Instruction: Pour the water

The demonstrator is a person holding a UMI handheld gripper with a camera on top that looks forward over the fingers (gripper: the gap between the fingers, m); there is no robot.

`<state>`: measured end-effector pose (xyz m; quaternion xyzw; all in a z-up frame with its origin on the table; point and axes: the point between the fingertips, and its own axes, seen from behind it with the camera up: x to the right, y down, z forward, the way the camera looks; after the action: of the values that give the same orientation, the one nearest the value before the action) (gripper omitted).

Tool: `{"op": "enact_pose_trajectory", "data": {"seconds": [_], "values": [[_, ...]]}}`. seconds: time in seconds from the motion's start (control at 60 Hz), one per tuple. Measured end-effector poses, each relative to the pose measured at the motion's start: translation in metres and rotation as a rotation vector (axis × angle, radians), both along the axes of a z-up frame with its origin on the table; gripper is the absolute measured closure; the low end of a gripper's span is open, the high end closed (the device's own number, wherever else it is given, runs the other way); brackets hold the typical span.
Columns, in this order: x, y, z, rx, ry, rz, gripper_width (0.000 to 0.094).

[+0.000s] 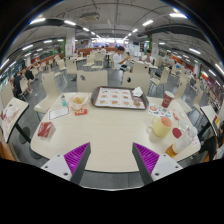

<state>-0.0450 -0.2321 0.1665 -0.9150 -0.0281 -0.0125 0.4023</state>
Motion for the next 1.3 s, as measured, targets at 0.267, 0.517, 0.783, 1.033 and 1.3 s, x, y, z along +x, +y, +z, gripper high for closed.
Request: {"op": "enact_pose_trajectory", "data": {"seconds": [0.267,0.517,0.783,1.033,1.3], "values": [[0.130,-0.046,-0.033,-0.022,-0.022,-0.050,0.0086],[0.267,-0.052,-0.080,0.004,-0.015,-0.147,0.0086],[0.328,0.028,-0.100,0.149,0.045,-0.142,0.0093],[0.328,0.078,-0.110,0.248,0.051,-0.057,0.0427],[0.321,0.083,-0.106,0.235,0.009,-0.030,0.0546]]}}
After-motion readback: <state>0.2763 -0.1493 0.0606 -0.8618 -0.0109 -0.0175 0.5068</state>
